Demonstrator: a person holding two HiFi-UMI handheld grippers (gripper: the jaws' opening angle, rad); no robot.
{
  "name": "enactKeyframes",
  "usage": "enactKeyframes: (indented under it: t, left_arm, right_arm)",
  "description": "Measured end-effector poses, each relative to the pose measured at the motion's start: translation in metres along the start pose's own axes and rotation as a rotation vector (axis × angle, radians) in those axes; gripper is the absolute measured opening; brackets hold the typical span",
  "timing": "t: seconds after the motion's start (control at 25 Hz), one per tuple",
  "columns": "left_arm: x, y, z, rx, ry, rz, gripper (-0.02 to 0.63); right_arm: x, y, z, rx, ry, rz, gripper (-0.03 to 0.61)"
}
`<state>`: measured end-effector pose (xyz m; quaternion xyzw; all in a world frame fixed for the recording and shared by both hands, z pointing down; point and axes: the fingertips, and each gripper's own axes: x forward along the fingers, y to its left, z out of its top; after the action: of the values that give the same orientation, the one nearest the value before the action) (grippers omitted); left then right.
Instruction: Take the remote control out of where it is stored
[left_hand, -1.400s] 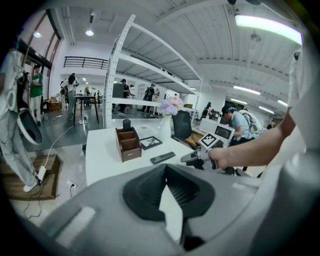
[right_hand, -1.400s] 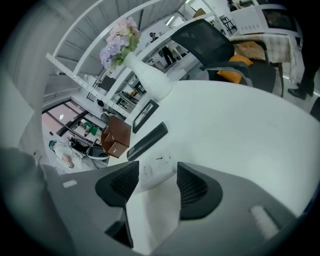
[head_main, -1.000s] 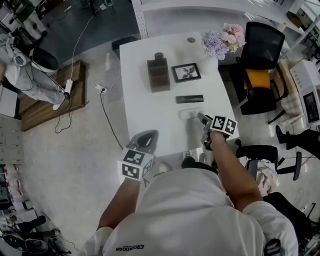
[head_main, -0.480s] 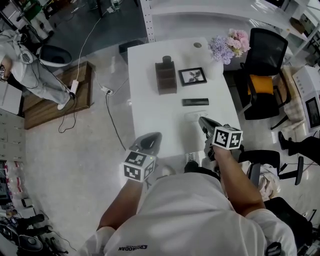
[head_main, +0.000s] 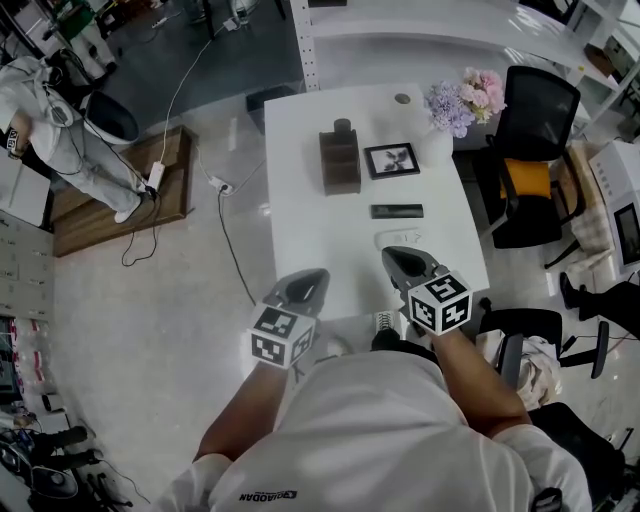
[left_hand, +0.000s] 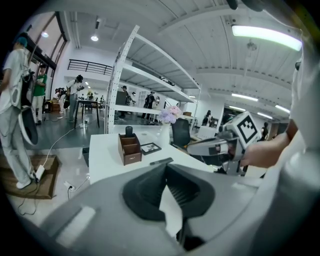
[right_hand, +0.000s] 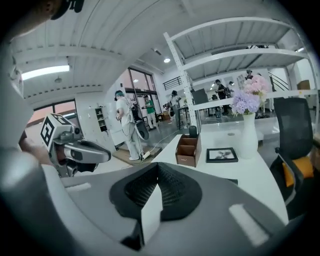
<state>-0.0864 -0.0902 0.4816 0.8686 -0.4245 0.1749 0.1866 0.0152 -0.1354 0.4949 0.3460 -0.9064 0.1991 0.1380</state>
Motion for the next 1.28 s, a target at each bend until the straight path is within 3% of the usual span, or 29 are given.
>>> enactKeyframes:
  t: [0.6, 1.28]
  left_arm:
    - [0.007, 0.0, 0.003, 0.01, -0.008, -0.011, 0.002]
    - [0.027, 0.032, 0.021, -0.017, -0.014, 0.079, 0.003]
  right_arm:
    - [0.007, -0.001, 0.001, -0.006, 0.008, 0.013, 0.005]
    - [0.048, -0.048, 0.029, -0.035, 0.026, -0.012, 0.005]
